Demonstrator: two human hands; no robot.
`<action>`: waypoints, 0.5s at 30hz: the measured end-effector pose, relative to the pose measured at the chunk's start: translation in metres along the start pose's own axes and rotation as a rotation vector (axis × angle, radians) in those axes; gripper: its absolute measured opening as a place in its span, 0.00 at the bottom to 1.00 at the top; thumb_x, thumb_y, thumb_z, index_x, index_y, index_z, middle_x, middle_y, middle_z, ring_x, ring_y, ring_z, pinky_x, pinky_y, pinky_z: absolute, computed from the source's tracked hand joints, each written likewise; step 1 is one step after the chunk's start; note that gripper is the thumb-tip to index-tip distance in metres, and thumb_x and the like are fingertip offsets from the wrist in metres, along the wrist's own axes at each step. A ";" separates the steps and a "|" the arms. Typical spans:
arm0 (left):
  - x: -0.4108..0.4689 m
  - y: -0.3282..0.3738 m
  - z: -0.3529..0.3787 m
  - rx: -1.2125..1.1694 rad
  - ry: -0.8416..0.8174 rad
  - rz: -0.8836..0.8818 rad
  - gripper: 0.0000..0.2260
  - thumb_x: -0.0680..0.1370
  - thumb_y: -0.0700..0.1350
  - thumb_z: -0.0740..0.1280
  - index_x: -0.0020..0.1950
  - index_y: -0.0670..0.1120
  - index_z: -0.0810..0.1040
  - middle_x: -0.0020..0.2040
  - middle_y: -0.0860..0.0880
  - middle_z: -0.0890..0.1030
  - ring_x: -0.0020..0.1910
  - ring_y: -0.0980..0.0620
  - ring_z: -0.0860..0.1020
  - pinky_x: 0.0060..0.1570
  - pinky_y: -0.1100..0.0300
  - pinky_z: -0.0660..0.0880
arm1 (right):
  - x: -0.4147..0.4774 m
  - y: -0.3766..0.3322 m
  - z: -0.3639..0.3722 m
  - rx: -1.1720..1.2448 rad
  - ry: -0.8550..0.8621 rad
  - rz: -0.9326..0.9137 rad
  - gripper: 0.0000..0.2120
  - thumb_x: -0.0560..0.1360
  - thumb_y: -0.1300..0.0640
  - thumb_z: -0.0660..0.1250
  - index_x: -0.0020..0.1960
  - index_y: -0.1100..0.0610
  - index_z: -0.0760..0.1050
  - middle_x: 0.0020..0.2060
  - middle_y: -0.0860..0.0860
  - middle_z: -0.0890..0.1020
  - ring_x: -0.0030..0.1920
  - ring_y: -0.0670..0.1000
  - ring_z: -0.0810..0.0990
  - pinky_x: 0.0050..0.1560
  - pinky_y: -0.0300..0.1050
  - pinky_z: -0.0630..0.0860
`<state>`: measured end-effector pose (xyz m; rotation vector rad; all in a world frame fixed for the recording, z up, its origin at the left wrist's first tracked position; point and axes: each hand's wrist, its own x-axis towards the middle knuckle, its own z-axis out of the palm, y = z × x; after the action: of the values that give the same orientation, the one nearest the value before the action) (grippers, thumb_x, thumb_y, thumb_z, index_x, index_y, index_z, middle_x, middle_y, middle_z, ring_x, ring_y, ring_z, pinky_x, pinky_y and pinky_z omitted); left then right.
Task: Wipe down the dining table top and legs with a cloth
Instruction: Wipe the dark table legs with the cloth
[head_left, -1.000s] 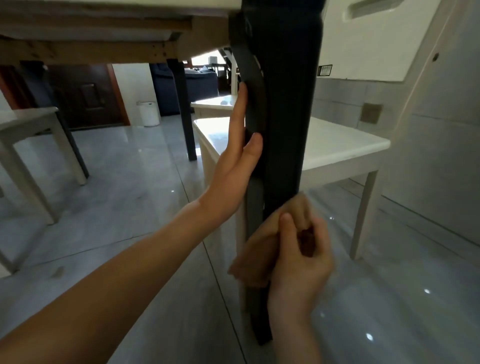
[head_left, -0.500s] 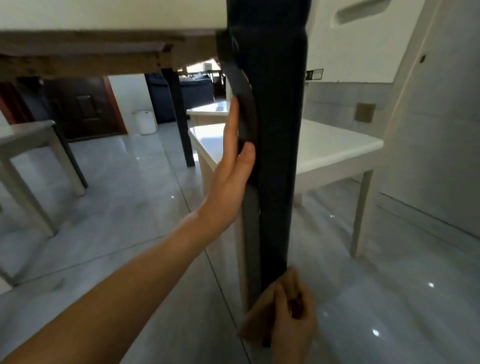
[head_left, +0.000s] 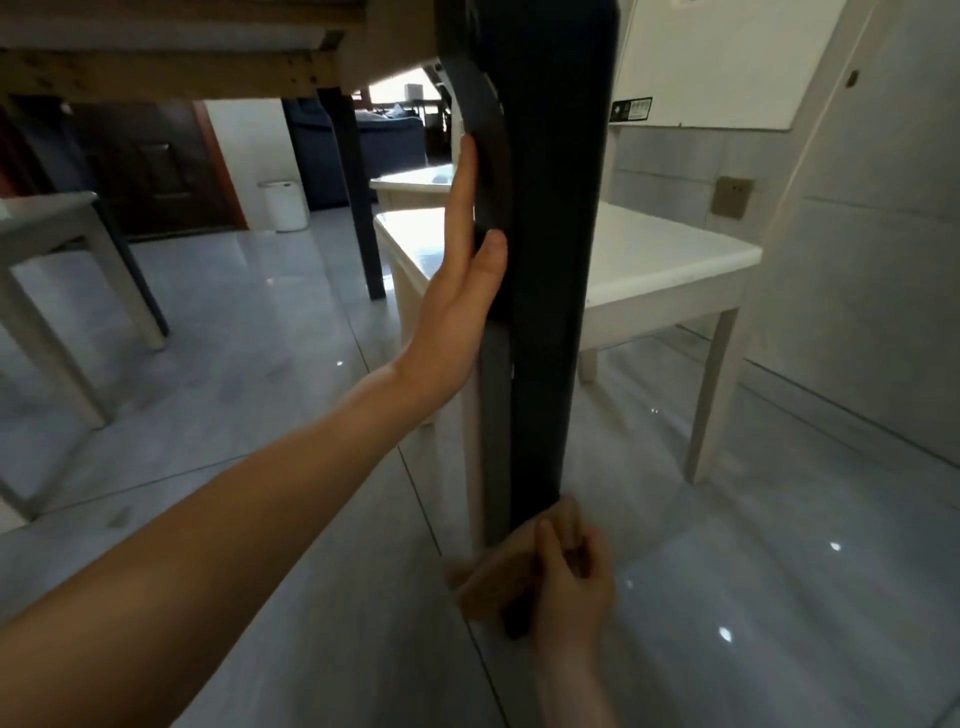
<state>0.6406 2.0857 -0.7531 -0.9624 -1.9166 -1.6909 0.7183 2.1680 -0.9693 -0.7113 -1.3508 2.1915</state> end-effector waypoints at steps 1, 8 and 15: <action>0.001 0.000 0.000 -0.012 0.001 0.003 0.24 0.83 0.46 0.49 0.76 0.55 0.40 0.68 0.71 0.56 0.69 0.68 0.62 0.66 0.63 0.69 | -0.001 -0.027 0.014 0.017 -0.020 -0.093 0.05 0.74 0.66 0.69 0.49 0.59 0.78 0.41 0.54 0.81 0.43 0.49 0.79 0.44 0.42 0.78; 0.003 -0.007 0.000 -0.153 -0.047 -0.008 0.24 0.83 0.46 0.51 0.75 0.62 0.46 0.75 0.56 0.62 0.72 0.54 0.66 0.66 0.55 0.71 | -0.016 -0.190 0.085 0.108 -0.272 -0.629 0.13 0.76 0.57 0.70 0.61 0.55 0.78 0.53 0.52 0.83 0.56 0.49 0.81 0.59 0.51 0.79; -0.001 -0.002 0.002 -0.071 -0.029 -0.003 0.21 0.82 0.51 0.51 0.69 0.71 0.48 0.70 0.72 0.58 0.69 0.68 0.64 0.59 0.72 0.70 | -0.008 -0.132 0.065 -0.020 -0.158 -0.503 0.18 0.73 0.52 0.72 0.63 0.52 0.77 0.56 0.49 0.80 0.58 0.48 0.79 0.57 0.42 0.78</action>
<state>0.6400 2.0879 -0.7553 -1.0160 -1.8886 -1.7665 0.6977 2.1738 -0.8234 -0.1732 -1.4412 1.8561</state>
